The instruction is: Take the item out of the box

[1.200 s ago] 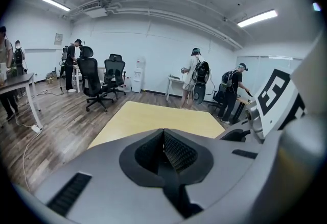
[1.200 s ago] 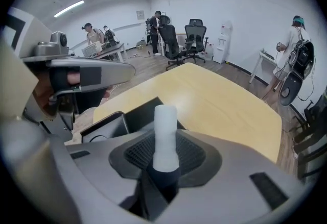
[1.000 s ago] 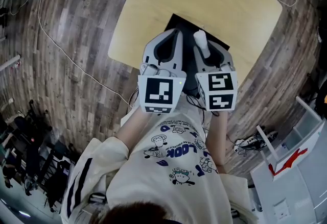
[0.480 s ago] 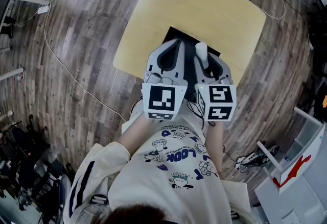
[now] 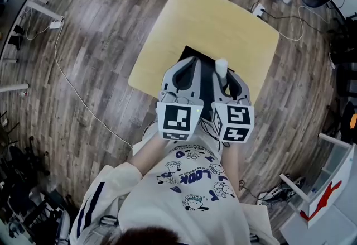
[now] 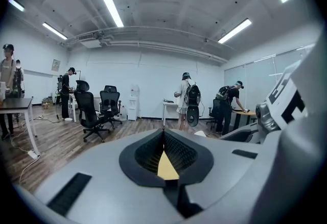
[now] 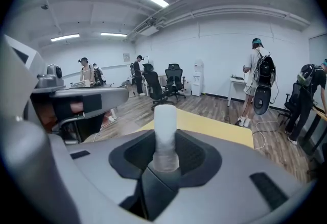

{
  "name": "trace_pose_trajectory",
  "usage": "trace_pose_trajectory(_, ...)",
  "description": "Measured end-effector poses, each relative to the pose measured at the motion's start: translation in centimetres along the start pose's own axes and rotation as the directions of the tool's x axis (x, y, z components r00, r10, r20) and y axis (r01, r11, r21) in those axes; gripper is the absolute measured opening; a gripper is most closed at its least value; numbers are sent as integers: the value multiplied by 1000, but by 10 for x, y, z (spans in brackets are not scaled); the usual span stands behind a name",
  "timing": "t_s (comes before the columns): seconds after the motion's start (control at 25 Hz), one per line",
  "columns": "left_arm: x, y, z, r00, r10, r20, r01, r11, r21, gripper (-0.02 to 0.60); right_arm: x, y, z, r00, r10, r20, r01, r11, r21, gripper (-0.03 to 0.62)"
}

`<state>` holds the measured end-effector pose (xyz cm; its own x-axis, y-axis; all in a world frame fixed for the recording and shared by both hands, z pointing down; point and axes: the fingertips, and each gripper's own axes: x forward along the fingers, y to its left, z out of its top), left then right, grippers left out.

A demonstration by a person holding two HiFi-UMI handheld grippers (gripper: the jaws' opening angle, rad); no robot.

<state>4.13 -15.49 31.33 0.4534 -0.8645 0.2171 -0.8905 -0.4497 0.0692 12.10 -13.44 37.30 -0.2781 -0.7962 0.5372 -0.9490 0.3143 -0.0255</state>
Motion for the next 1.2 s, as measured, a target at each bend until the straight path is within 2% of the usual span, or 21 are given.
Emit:
trace_pose_trajectory(0.6,-45,9,27,994,54,98,-58,998,36,14,-28,31,28,988,6,156,-9,1000,18,141)
trace_pose_trajectory(1.2,-65,9,39,986,86,146,-93,995,42,14,-55,42,52,951,-15,308,10,1000,16,141)
